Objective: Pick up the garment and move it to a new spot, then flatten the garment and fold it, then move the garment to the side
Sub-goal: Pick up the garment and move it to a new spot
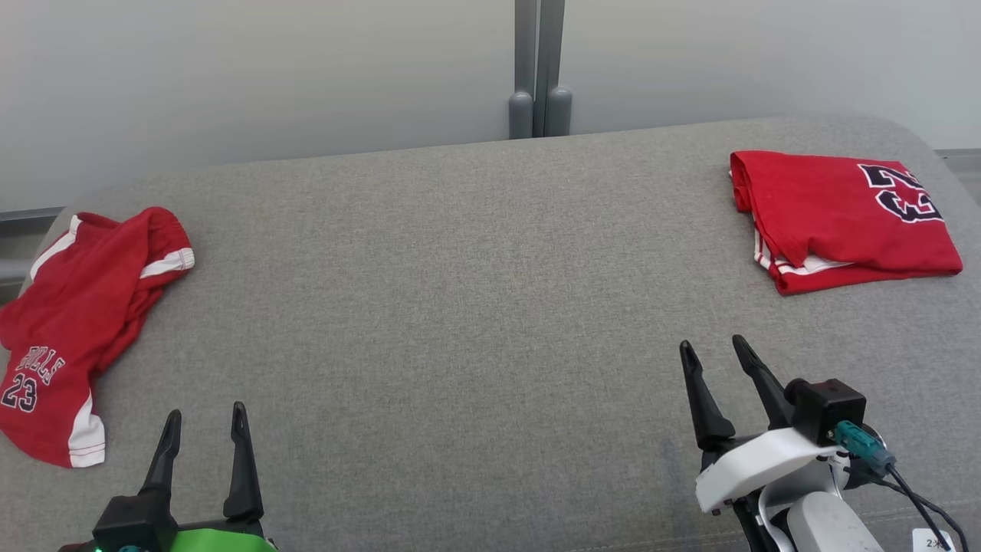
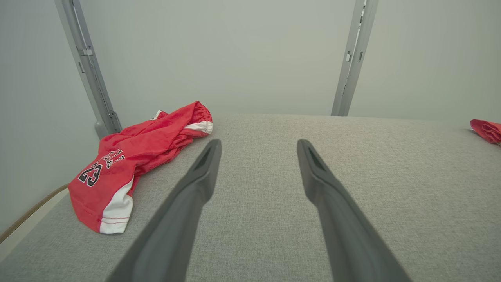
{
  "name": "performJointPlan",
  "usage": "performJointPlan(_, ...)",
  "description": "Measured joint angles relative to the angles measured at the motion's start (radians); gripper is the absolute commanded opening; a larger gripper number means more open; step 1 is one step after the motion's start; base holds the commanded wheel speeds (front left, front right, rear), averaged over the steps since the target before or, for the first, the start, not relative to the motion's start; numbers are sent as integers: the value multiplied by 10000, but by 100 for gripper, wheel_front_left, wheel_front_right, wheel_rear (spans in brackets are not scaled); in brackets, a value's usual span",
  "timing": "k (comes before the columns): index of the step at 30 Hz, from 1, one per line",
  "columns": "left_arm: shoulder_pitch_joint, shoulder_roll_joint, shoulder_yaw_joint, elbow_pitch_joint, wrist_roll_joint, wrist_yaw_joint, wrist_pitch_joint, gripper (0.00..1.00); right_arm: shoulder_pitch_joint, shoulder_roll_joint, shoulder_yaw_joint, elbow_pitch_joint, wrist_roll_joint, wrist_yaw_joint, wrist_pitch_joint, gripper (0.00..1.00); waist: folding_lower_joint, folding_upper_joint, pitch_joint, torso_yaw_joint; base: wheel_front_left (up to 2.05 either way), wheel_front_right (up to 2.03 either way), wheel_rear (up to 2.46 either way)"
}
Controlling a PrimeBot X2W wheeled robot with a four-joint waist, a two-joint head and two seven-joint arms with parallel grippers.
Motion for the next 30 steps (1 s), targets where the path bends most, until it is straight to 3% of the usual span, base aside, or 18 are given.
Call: performJointPlan(30, 0, 54, -73, -23, 259, -144, 0, 100, 12, 8, 123, 54, -165, 0, -52, 100, 0, 0, -14, -84, 0, 0, 0)
